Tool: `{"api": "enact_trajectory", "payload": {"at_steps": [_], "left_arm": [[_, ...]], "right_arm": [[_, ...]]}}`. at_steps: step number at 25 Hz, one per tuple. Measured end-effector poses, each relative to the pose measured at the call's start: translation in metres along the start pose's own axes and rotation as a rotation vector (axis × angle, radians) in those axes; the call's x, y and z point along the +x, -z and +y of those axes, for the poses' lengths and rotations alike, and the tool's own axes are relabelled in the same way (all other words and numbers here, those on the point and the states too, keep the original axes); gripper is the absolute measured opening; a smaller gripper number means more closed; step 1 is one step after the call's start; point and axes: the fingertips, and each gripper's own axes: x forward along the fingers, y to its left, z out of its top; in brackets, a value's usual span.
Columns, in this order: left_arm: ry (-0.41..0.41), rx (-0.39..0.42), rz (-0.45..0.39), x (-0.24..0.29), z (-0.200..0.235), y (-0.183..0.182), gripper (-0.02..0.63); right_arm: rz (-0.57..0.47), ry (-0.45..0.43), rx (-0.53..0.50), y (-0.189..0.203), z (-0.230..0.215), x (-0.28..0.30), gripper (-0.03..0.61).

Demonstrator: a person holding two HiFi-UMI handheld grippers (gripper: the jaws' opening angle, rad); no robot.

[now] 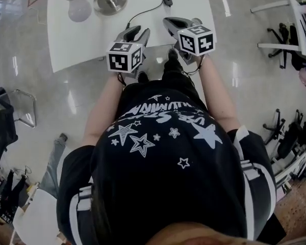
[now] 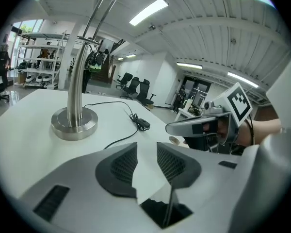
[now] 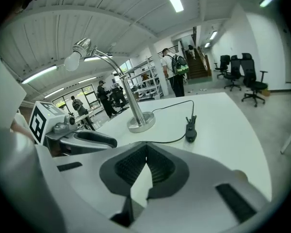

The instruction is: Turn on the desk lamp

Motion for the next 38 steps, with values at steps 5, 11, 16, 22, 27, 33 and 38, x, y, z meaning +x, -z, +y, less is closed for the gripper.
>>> {"api": "enact_trajectory", "payload": {"at_steps": [5,11,16,22,27,33,38], "left_arm": [[0.025,0.004,-0.003,-0.011,-0.004,0.006,0.138],[0.033,-0.005,-0.045,-0.022,-0.007,0.003,0.137],[-0.003,0.031,-0.081,-0.027,-0.010,-0.004,0.060],[-0.033,0.037,-0.089,-0.041,-0.029,0.002,0.032],[-0.057,0.053,-0.105,-0.057,-0.059,0.011,0.011],[-0.071,0.070,-0.126,-0.084,-0.092,0.022,0.011],[-0.079,0.069,-0.160,-0.107,-0.112,0.027,0.011]], "right_arm": [[-0.006,0.050,0.043,0.017,0.007,-0.026,0.005],[-0.002,0.078,0.050,0.025,0.012,-0.042,0.005],[-0.032,0.067,0.037,0.020,0.012,-0.047,0.005],[-0.059,0.045,0.027,0.028,0.022,-0.066,0.005],[-0.077,0.015,0.045,0.046,0.035,-0.096,0.005],[-0.097,0.007,0.032,0.066,0.052,-0.130,0.005],[-0.107,0.002,0.008,0.076,0.069,-0.153,0.005]]}}
